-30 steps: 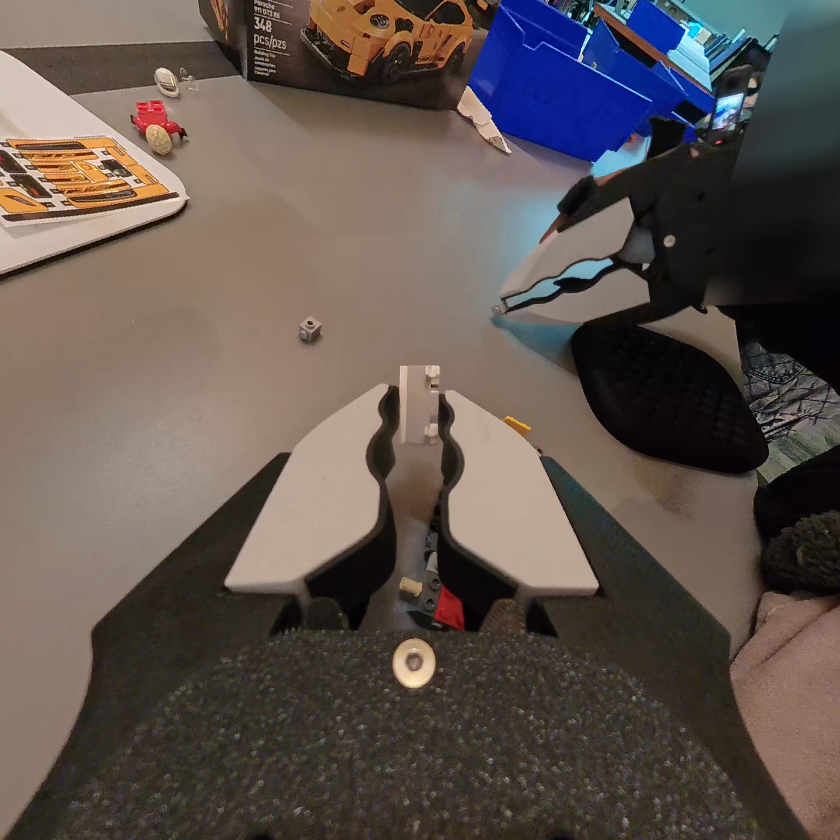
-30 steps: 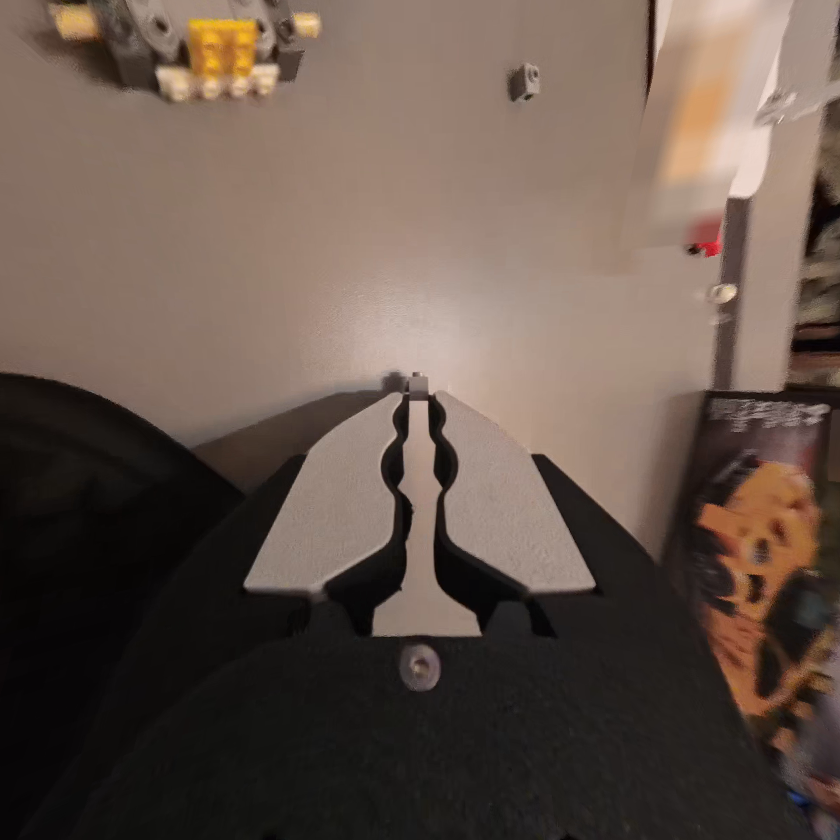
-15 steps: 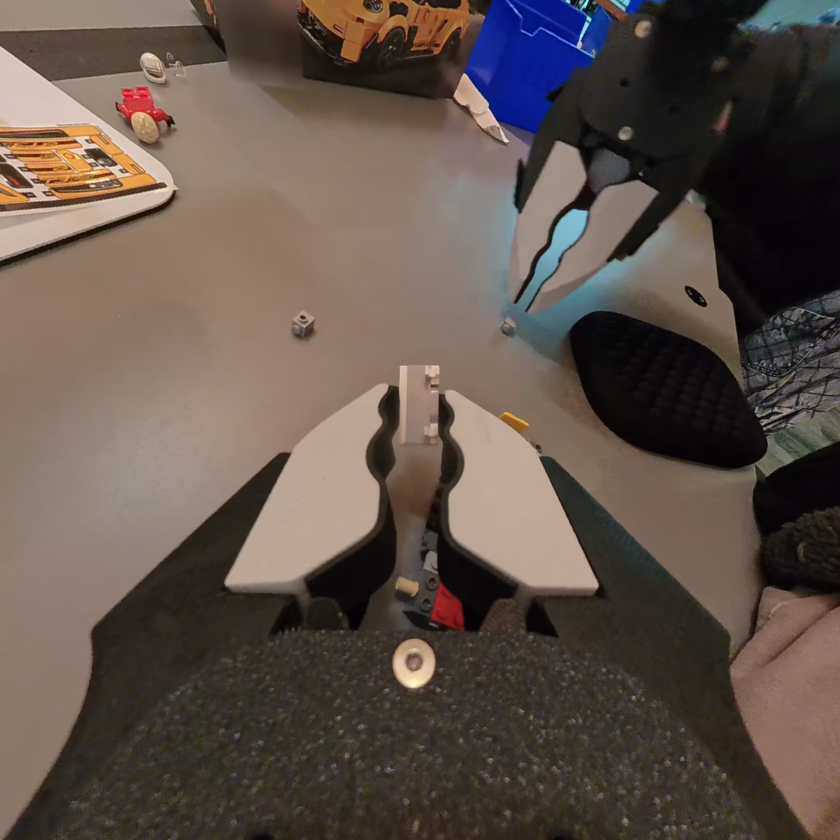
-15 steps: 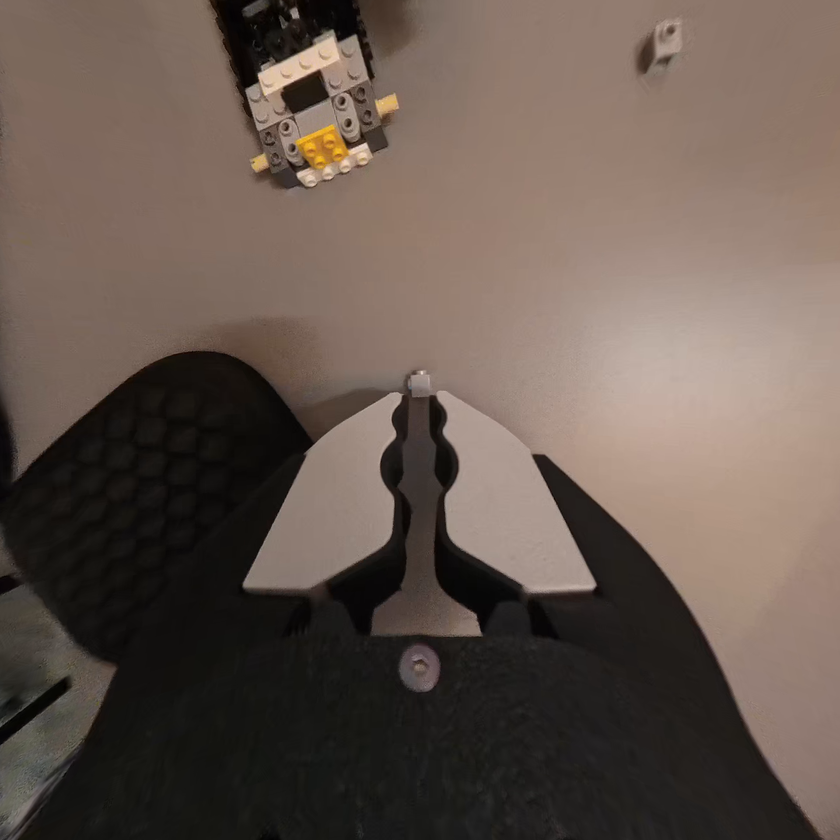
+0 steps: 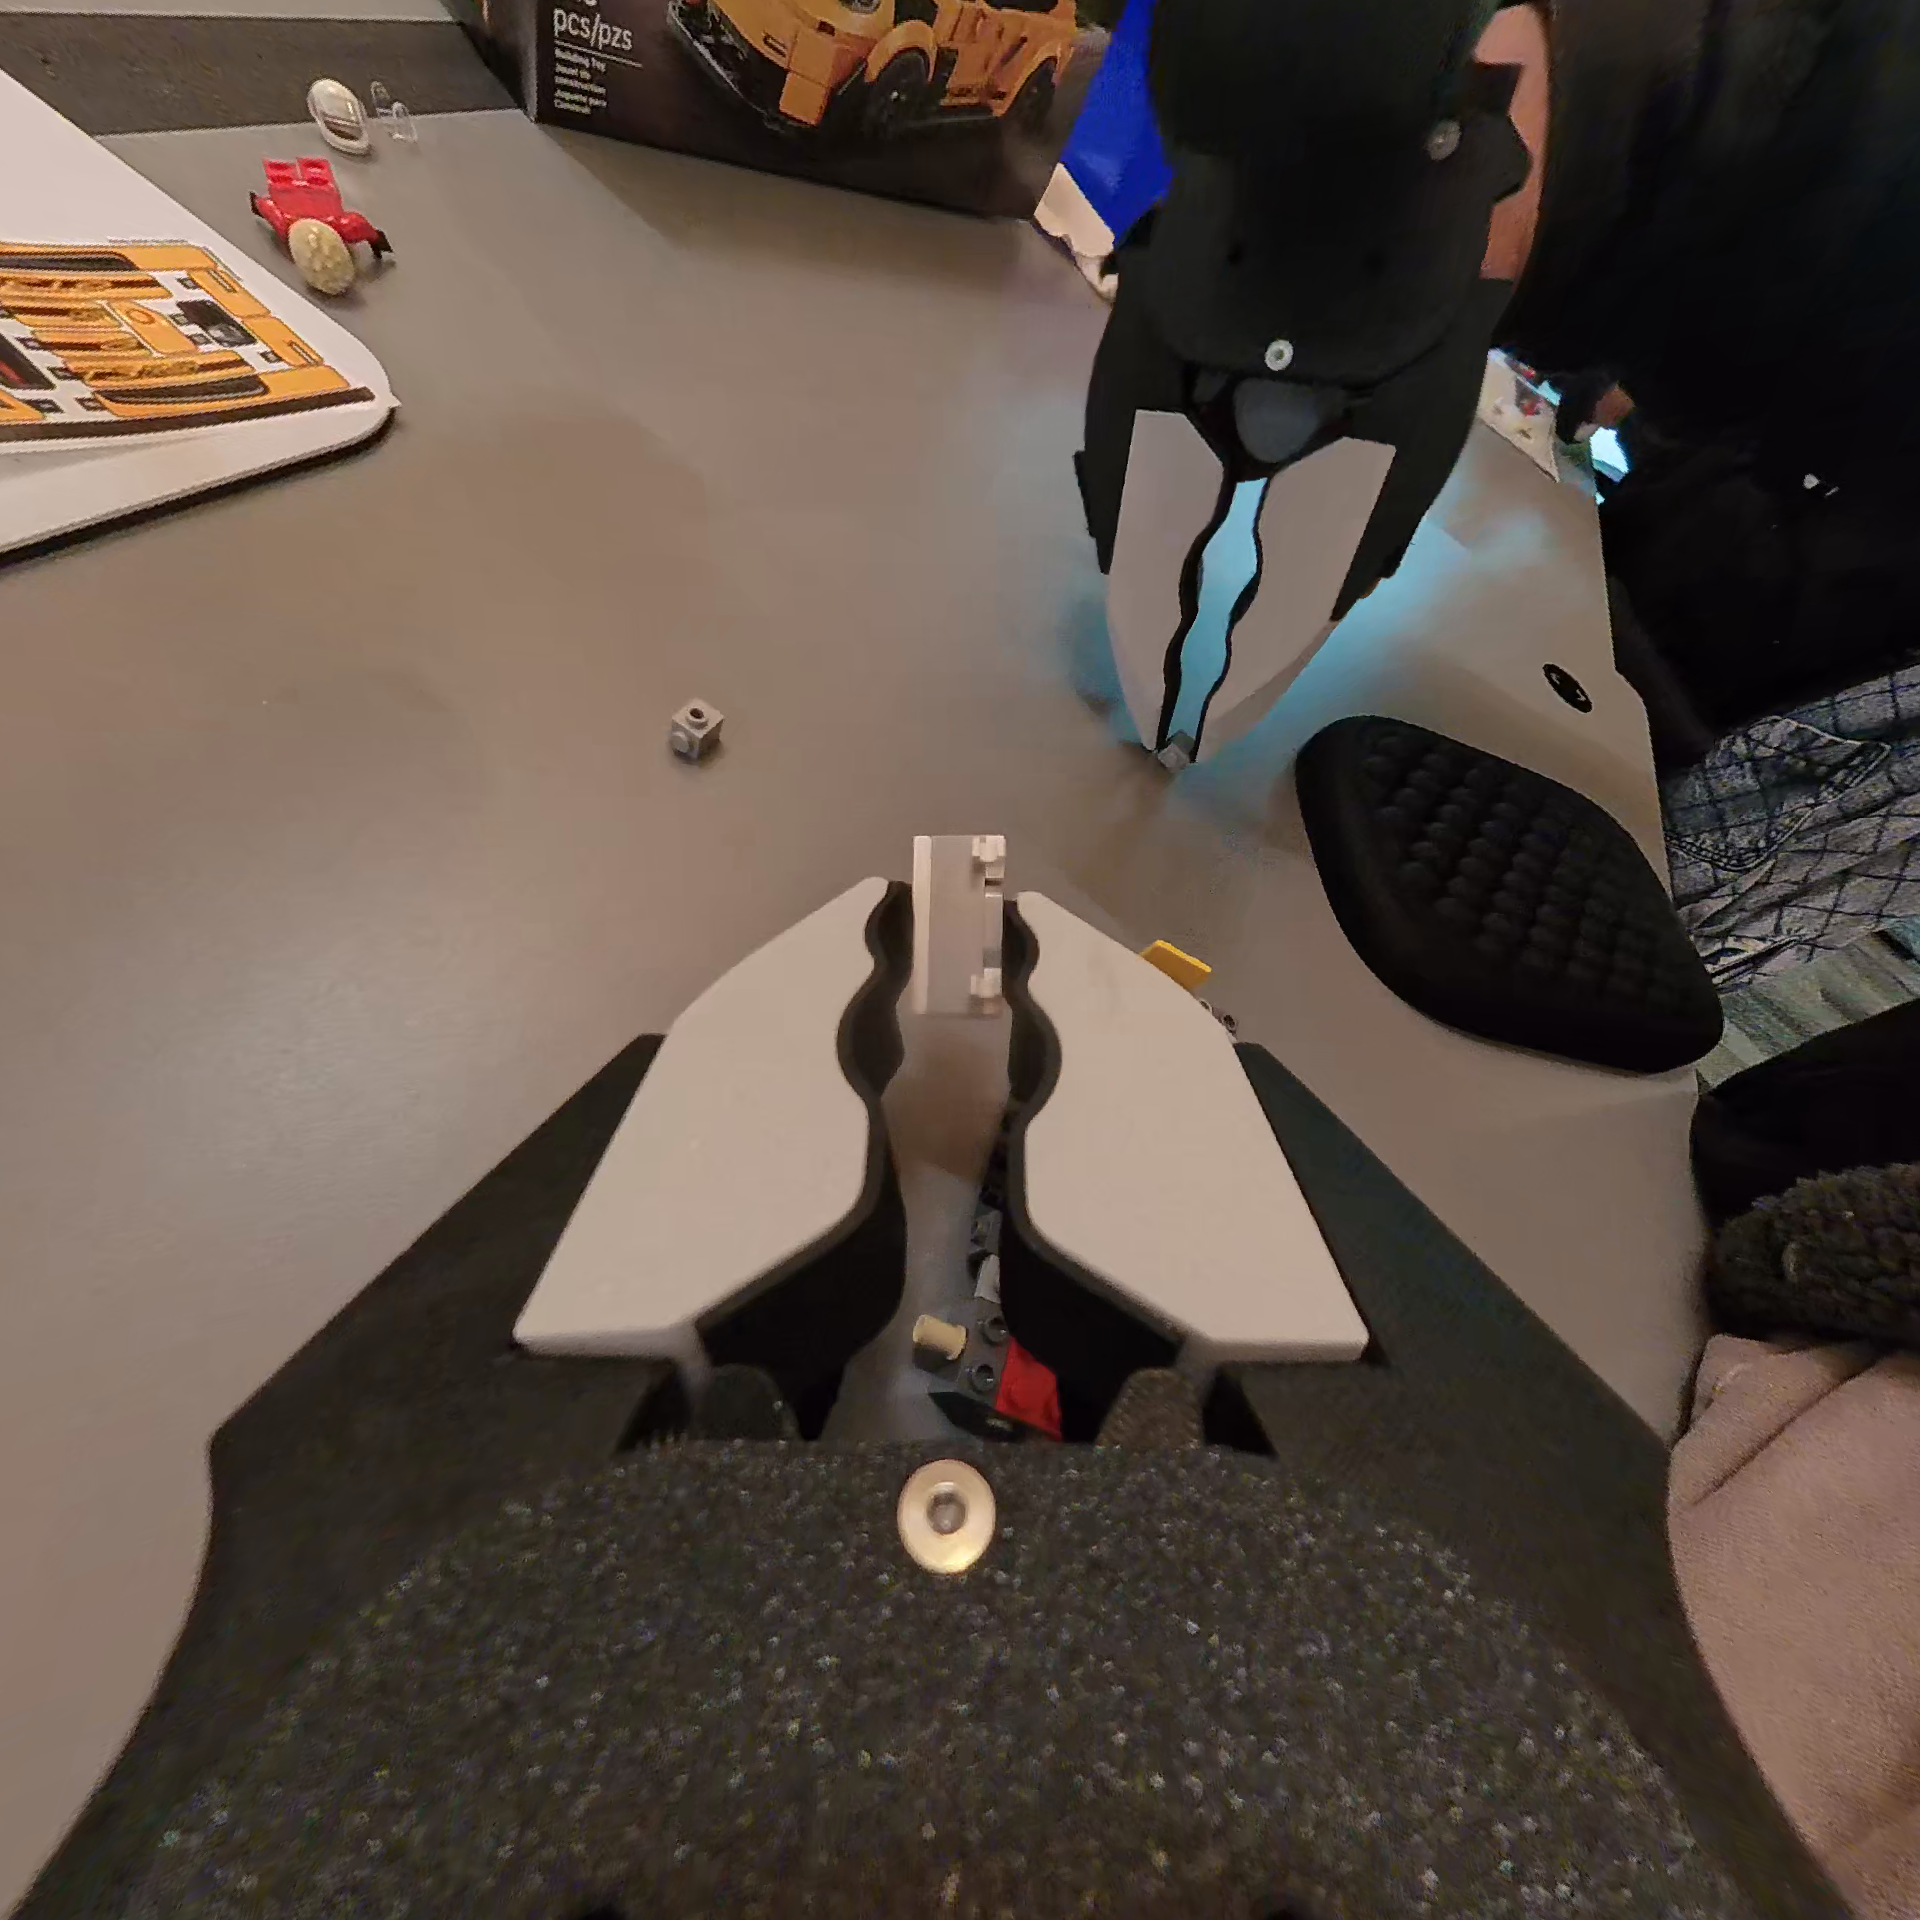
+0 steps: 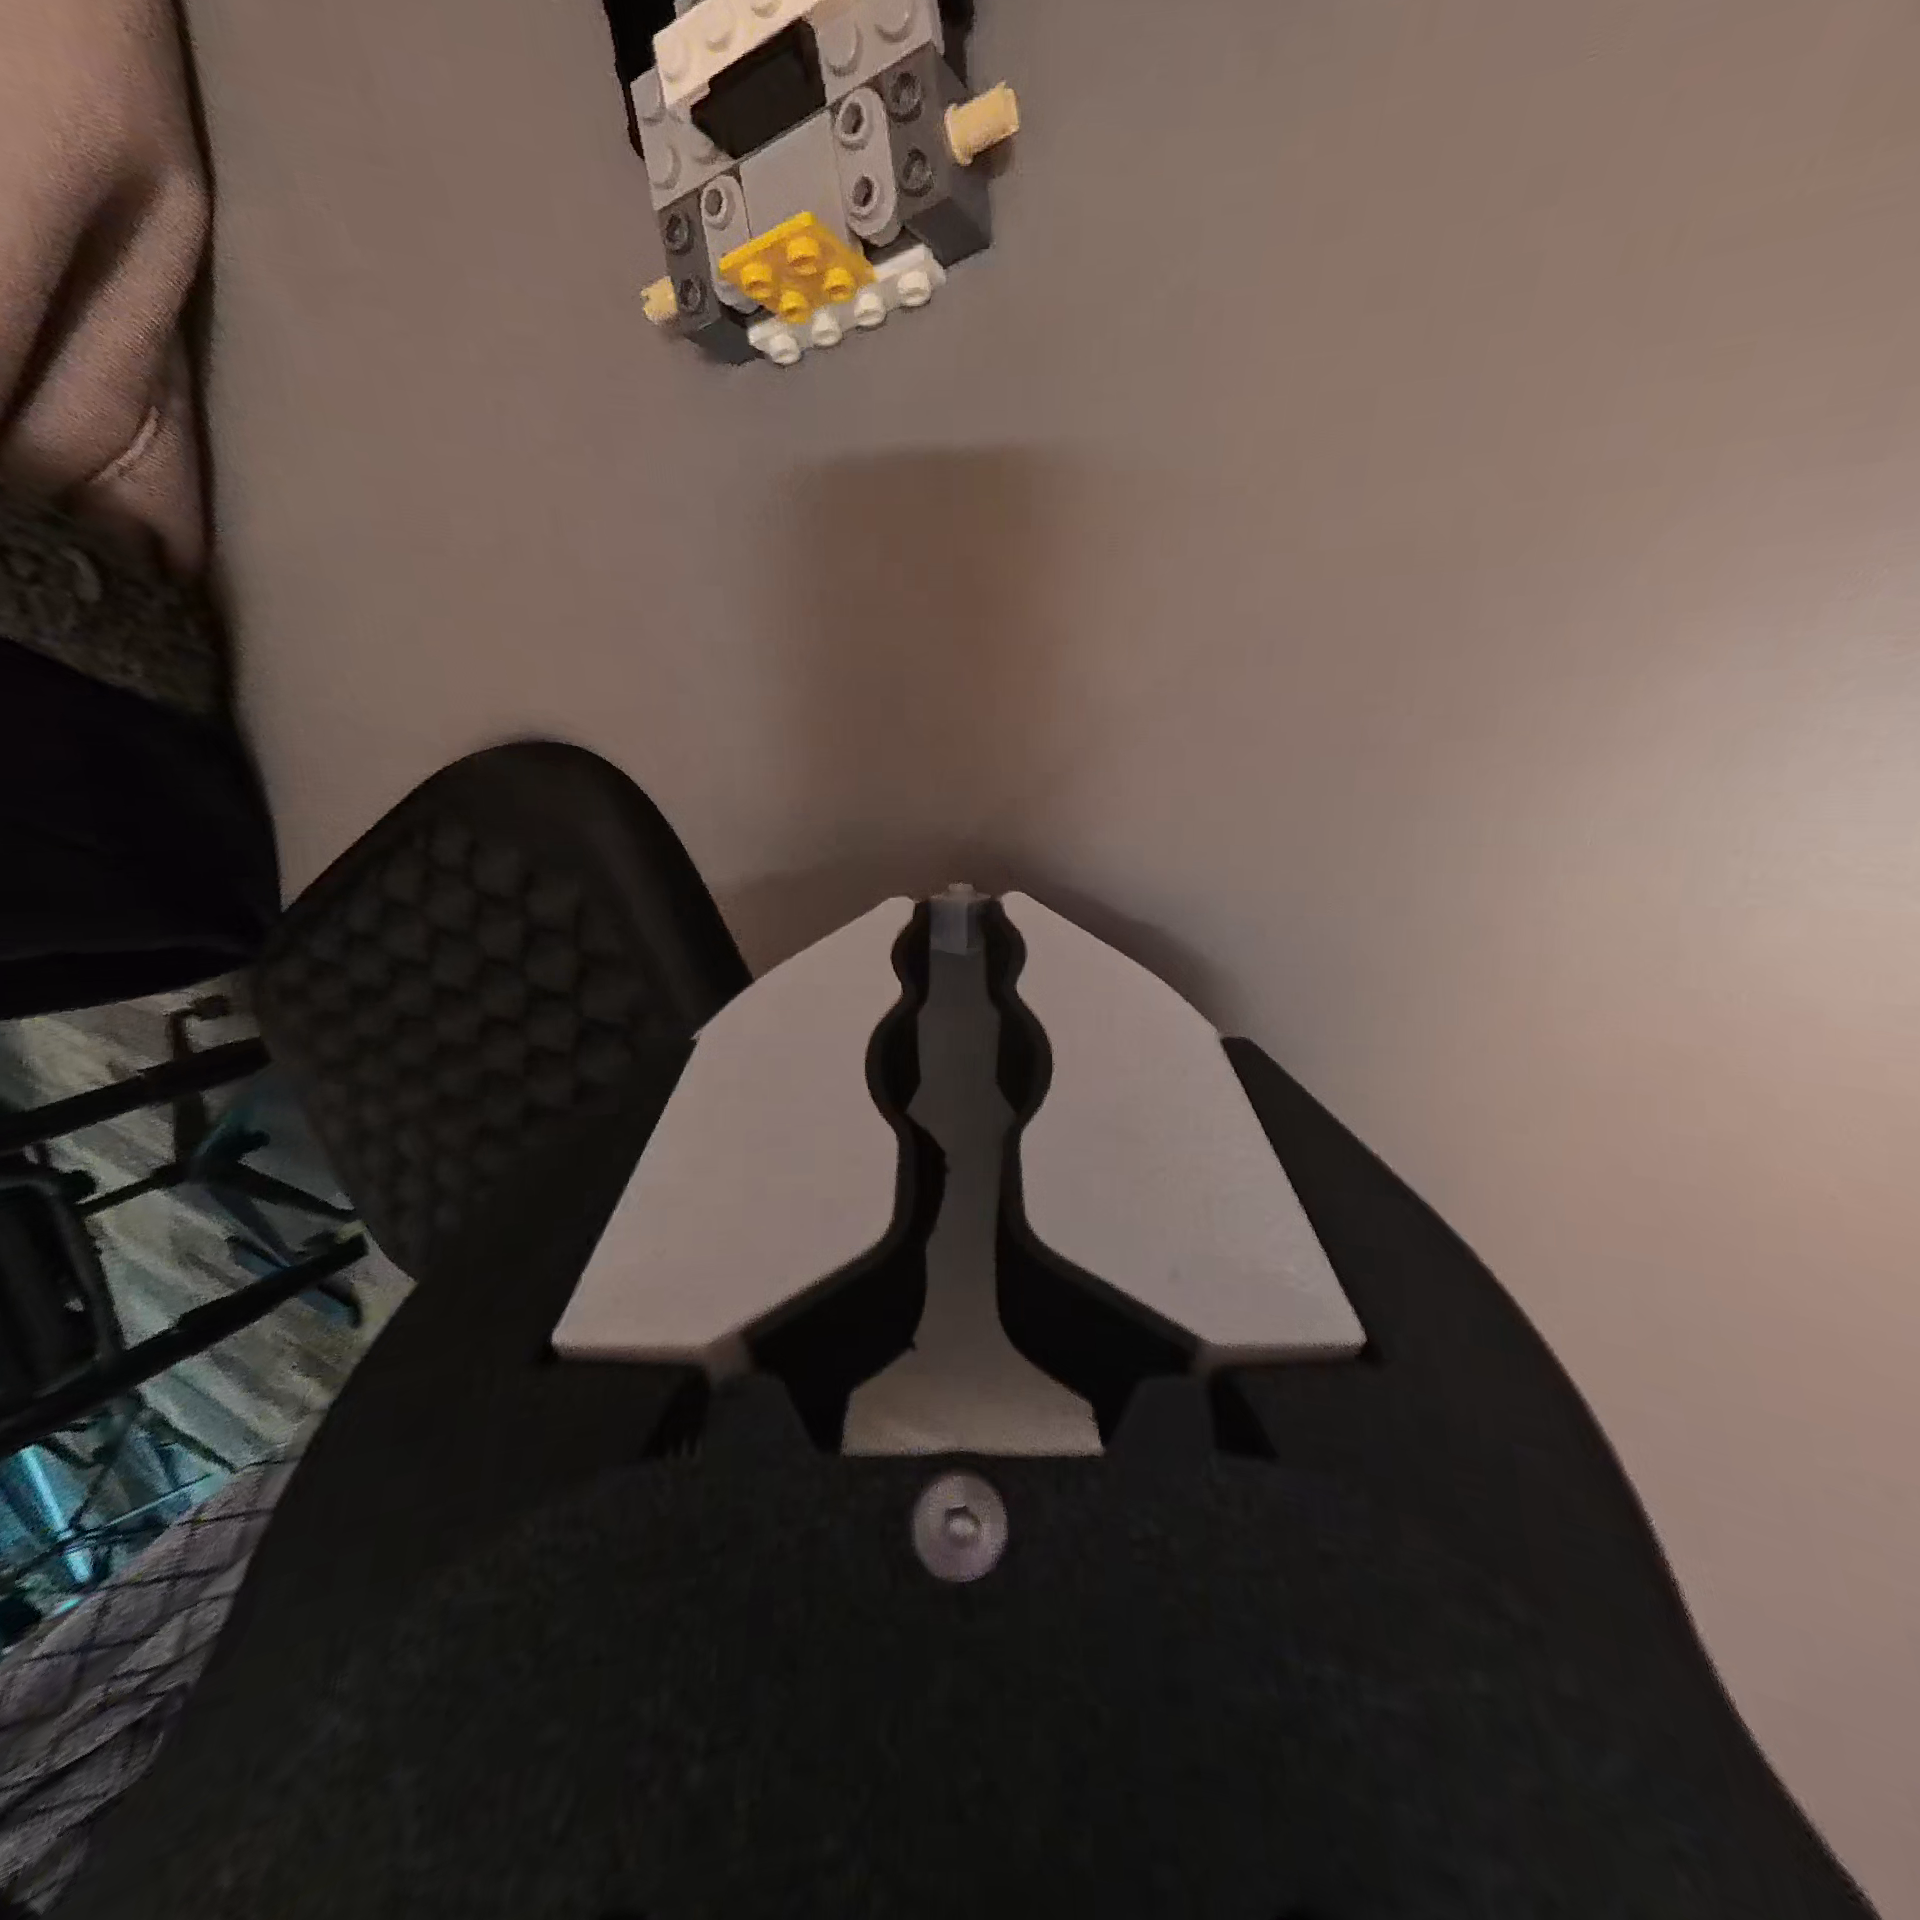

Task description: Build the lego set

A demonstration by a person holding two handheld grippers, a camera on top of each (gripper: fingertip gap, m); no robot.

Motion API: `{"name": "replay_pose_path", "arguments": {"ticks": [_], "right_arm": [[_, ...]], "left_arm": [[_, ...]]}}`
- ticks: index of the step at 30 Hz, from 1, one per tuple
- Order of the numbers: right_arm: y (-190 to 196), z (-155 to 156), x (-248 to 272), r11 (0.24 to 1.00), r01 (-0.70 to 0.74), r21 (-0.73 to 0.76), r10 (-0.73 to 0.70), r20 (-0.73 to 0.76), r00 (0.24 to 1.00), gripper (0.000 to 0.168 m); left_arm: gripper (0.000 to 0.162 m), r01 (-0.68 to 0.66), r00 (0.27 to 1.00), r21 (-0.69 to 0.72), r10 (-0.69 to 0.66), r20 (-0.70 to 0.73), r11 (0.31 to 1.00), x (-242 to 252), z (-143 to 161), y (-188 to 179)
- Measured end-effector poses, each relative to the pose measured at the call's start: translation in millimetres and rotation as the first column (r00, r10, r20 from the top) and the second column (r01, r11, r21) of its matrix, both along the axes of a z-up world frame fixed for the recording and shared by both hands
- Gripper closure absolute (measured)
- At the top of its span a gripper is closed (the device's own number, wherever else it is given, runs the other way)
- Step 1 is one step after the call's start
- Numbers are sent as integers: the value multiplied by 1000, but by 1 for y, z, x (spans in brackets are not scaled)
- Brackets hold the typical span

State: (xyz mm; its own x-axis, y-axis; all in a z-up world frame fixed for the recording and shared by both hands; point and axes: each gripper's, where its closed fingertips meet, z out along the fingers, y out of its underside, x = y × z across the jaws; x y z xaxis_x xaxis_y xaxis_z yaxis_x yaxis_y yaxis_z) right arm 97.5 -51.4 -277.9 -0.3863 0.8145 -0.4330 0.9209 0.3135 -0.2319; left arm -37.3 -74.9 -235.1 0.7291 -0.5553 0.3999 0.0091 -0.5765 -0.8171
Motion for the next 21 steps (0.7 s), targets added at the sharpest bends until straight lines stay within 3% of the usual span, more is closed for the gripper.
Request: {"name": "replay_pose_path", "arguments": {"ticks": [8,13,17,21], "right_arm": [[-11,-3,7,960,-32,278,72,-136,988,159],[4,-2,0,845,46,532,115,-264,958,160],[7,-1,1,825,83,559,99,-287,953,157],[7,0,4,854,94,511,61,-278,959,152]], "left_arm": [[146,7,1000,0,-7,-3,1000,1,0,-1],[146,13,1000,0,-13,-8,1000,3,-1,-2],[146,16,1000,-2,-16,-12,1000,4,-2,-2],[146,14,1000,-3,-15,-12,1000,4,-2,-2]]}}
